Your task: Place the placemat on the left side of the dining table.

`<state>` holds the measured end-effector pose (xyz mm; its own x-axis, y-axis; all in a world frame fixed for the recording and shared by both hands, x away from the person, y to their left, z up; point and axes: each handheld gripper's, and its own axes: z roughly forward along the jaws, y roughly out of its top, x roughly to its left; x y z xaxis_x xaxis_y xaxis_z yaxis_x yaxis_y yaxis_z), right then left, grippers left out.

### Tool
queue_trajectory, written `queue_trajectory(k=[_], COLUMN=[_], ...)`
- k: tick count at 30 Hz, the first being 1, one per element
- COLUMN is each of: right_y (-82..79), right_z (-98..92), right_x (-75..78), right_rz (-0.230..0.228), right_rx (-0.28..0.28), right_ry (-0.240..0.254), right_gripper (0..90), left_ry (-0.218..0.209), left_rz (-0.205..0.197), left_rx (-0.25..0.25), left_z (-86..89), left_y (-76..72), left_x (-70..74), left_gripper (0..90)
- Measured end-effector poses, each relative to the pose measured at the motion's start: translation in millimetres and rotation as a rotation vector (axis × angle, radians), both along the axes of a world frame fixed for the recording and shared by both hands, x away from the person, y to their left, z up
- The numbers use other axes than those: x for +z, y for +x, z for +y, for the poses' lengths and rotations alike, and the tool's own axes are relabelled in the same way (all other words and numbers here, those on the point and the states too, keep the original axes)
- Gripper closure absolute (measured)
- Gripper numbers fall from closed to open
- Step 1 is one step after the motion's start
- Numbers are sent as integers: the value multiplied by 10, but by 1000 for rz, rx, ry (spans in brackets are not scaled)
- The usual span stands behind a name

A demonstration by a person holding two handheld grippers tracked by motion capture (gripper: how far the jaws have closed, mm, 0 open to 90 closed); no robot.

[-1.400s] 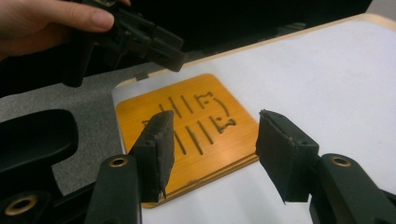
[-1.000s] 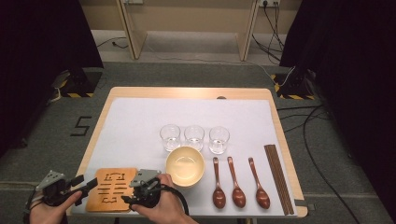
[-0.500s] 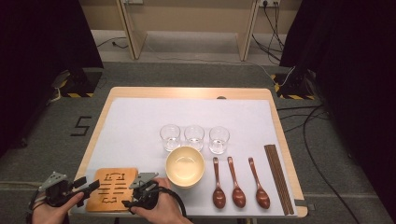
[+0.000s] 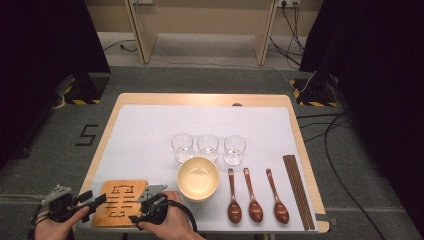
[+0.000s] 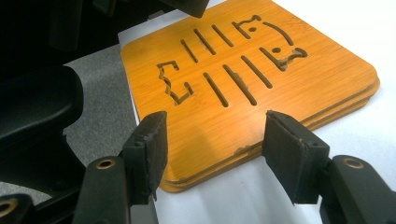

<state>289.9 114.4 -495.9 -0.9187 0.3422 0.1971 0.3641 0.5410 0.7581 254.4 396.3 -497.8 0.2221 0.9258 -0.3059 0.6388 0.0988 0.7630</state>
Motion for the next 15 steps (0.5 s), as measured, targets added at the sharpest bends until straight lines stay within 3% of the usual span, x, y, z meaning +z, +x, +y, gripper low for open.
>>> queue_trajectory(k=[15], right_y=[14], right_z=[105], right_x=[0], right_rz=[-4], right_rx=[18], right_ry=[-6], right_gripper=[404], left_ry=[-9], left_rz=[22], left_rx=[8], left_z=[37], left_y=[2], left_x=[-39], left_gripper=[340])
